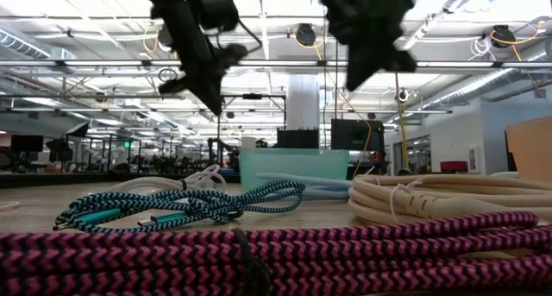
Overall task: Pick & Place USB Port
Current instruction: Put the black charger cable into the blue bin
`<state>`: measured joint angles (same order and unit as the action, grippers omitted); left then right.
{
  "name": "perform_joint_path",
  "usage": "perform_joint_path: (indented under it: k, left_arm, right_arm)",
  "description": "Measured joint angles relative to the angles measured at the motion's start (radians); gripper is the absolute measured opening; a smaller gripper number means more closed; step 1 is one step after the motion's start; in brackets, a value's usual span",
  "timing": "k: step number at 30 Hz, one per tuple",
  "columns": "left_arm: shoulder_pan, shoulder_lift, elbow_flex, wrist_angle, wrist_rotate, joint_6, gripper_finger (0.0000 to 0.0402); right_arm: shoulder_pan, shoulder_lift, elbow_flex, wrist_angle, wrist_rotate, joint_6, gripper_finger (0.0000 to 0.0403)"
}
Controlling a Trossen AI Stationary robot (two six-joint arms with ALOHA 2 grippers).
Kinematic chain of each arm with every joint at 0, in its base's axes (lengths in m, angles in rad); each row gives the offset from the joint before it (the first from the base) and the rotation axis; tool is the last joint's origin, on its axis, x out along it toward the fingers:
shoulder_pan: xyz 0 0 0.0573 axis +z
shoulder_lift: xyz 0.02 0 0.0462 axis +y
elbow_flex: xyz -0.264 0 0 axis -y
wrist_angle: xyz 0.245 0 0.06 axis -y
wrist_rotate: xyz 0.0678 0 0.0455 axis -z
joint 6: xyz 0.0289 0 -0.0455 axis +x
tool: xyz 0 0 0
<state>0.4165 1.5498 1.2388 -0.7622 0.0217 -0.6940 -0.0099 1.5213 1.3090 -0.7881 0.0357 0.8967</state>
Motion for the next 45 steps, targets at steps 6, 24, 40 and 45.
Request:
perform_joint_path:
  k: [6,24,40,45]
  left_arm:
    - [-0.123,-0.102,0.000,-0.097,-0.112,-0.007,0.0002]
    - [-0.321,-0.207,-0.100,-0.238,-0.244,0.056,0.0002]
    - [-0.327,-0.392,-0.357,-0.156,-0.181,-0.090,0.0002]
    - [-0.327,-0.433,-0.379,-0.155,-0.176,-0.113,0.0002]
  right_arm:
    - [-0.157,0.030,0.003,0.125,-0.010,-0.005,0.0001]
    - [-0.264,0.484,0.427,-0.146,-0.030,-0.048,0.0000]
    - [-0.346,0.538,0.474,-0.163,0.076,-0.095,0.0000]
    - [-0.358,0.545,0.474,-0.136,0.097,-0.097,0.0000]
